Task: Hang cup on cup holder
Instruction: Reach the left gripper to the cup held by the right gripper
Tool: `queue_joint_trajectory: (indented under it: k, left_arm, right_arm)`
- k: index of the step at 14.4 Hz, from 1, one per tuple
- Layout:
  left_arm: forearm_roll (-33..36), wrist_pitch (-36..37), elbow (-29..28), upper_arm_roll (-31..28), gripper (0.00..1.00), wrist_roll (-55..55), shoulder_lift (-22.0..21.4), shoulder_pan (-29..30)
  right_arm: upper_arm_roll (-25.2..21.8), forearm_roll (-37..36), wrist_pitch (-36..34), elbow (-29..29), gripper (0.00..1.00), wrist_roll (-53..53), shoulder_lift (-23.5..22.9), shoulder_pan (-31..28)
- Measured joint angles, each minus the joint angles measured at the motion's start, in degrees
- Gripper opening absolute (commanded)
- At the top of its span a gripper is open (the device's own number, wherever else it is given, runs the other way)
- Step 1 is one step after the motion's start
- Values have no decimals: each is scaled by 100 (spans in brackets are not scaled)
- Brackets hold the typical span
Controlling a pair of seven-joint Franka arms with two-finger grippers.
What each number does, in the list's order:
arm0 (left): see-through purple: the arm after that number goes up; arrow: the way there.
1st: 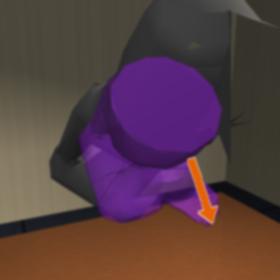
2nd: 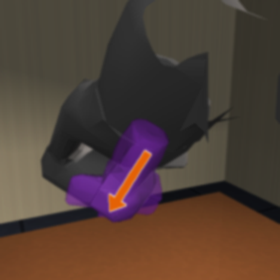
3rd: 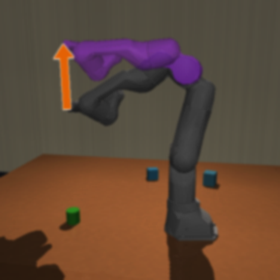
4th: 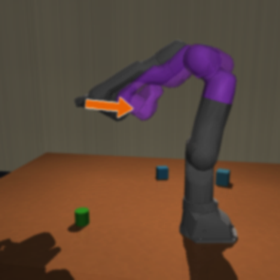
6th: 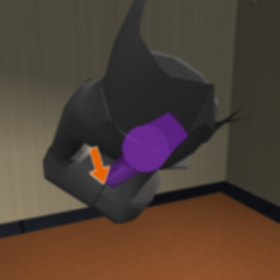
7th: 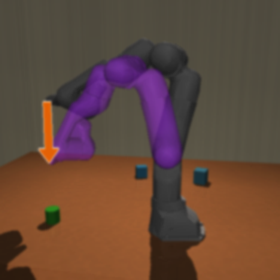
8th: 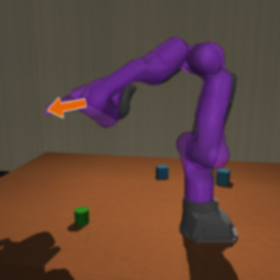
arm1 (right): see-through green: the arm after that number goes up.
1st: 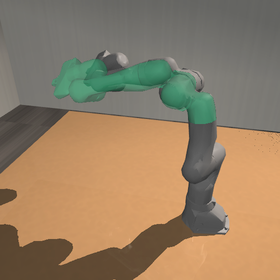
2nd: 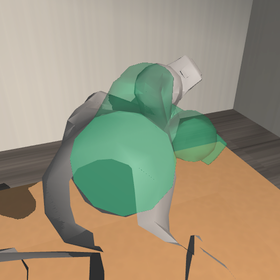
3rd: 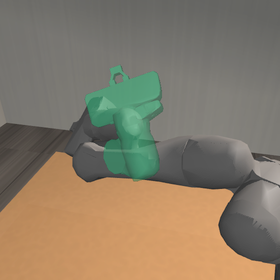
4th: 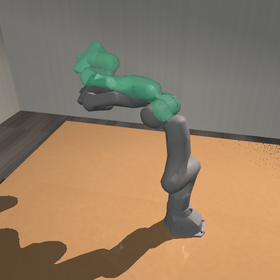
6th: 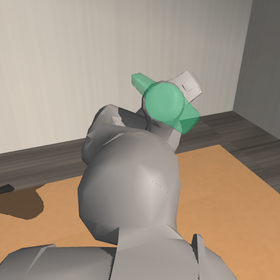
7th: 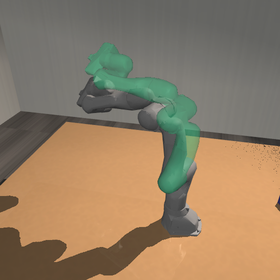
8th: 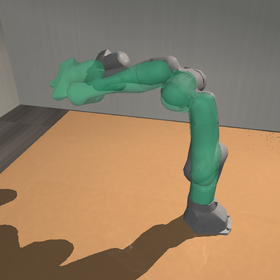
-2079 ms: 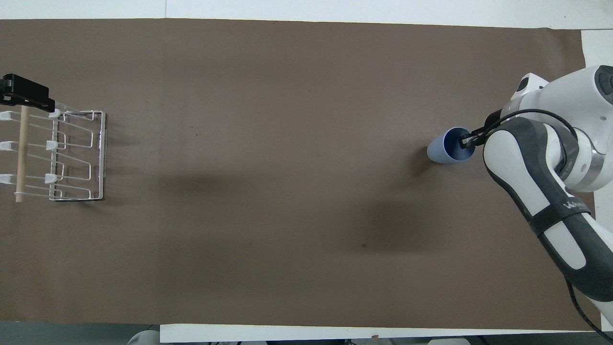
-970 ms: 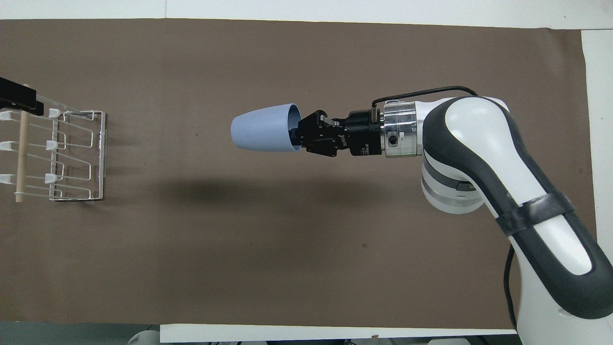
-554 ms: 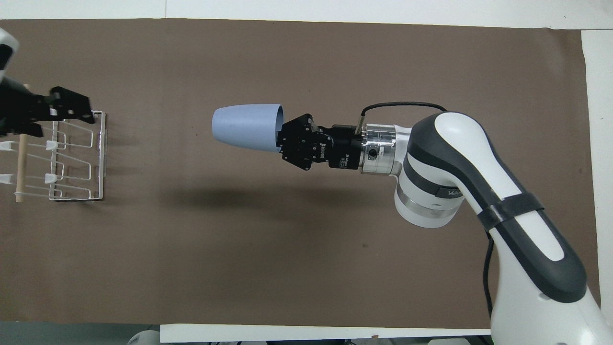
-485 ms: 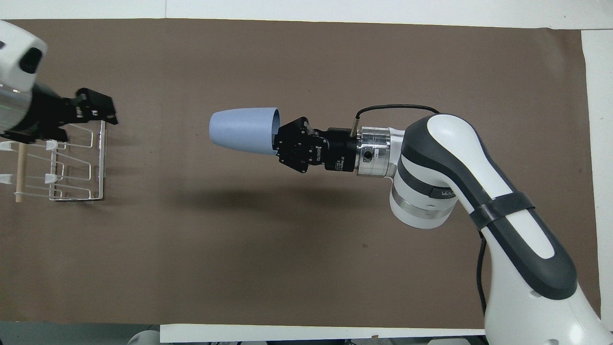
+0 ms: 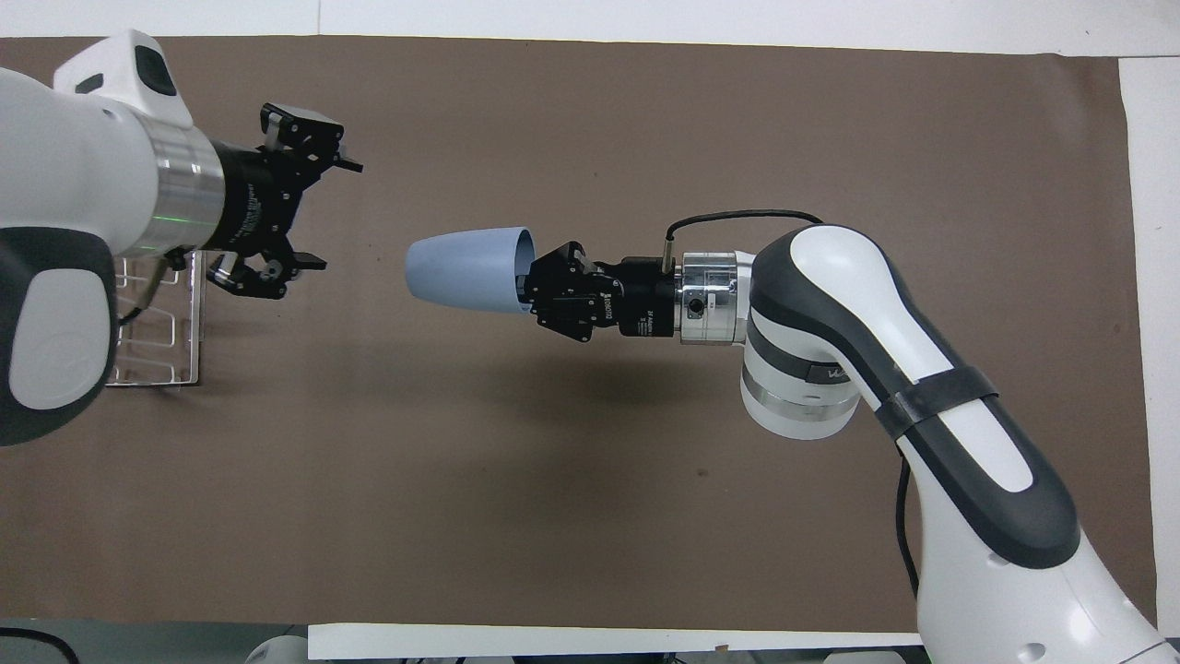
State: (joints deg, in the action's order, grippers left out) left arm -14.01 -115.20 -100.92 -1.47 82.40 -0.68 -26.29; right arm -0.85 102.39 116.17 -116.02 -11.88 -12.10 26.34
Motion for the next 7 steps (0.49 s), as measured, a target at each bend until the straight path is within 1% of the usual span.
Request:
queue_joint_trajectory:
  k: [2, 4, 7]
  left_arm:
    - [-372, -71, 3, -1, 100, 597, 95, -129]
    - [-464, -75, 3, 2, 100, 1040, 147, -220]
    - [-472, 10, -17, -3, 100, 1269, 197, -309]
  right_arm:
    - [0, -83, 0, 0, 0, 0, 0, 0]
    - [-1, -112, 2, -1, 0, 0, 0, 0]
    - [-19, -142, 20, -34, 0, 0, -1, -1]
